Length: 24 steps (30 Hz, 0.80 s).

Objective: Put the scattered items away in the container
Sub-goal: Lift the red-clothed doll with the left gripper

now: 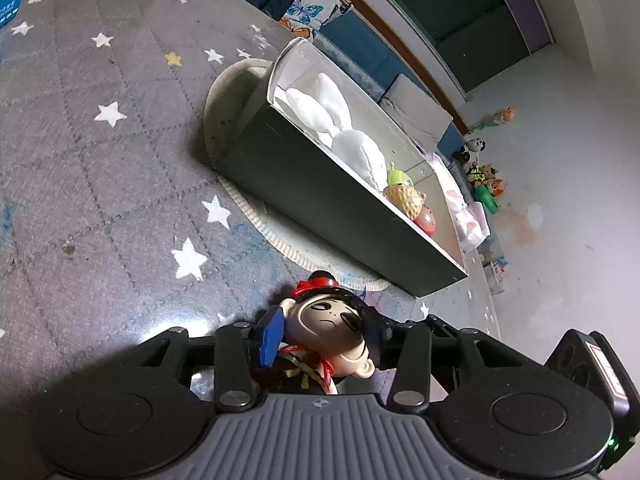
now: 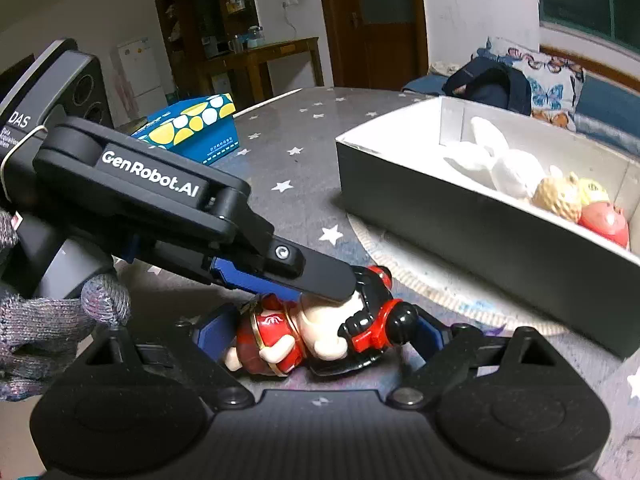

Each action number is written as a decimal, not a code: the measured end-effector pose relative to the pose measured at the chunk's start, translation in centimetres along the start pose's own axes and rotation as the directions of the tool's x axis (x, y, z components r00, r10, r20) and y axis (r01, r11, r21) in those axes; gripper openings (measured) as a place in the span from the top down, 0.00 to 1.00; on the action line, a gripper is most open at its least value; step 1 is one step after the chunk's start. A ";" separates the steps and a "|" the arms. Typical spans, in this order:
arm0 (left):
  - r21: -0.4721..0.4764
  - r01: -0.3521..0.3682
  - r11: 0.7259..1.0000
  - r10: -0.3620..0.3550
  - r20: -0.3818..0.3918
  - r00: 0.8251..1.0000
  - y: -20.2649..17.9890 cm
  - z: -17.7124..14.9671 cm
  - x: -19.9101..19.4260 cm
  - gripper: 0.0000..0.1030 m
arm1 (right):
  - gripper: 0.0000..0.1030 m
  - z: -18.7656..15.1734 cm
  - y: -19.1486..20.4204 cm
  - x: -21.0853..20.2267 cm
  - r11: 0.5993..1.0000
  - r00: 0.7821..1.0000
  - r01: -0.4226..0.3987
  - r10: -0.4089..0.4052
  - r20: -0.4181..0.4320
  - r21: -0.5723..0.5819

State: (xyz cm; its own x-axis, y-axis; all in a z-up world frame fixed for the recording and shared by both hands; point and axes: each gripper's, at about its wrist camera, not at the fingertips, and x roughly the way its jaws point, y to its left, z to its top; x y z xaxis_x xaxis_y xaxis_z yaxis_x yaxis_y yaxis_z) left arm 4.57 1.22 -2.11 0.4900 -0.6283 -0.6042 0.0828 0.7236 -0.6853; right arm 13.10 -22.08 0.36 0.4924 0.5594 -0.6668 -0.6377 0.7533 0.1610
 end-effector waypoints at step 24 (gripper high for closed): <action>0.026 -0.004 1.000 0.004 0.002 1.000 -0.3 -0.2 0.1 0.53 | 0.10 -0.2 0.1 -0.9 0.999 0.999 -0.043 0.044 -0.022 0.030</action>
State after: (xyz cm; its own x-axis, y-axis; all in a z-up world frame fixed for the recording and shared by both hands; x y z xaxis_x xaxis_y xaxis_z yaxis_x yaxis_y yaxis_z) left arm 4.39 0.87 -2.07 0.4918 -0.6250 -0.6062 0.1031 0.7331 -0.6722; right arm 12.54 -22.57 0.83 0.4511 0.5841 -0.6748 -0.6403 0.7385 0.2112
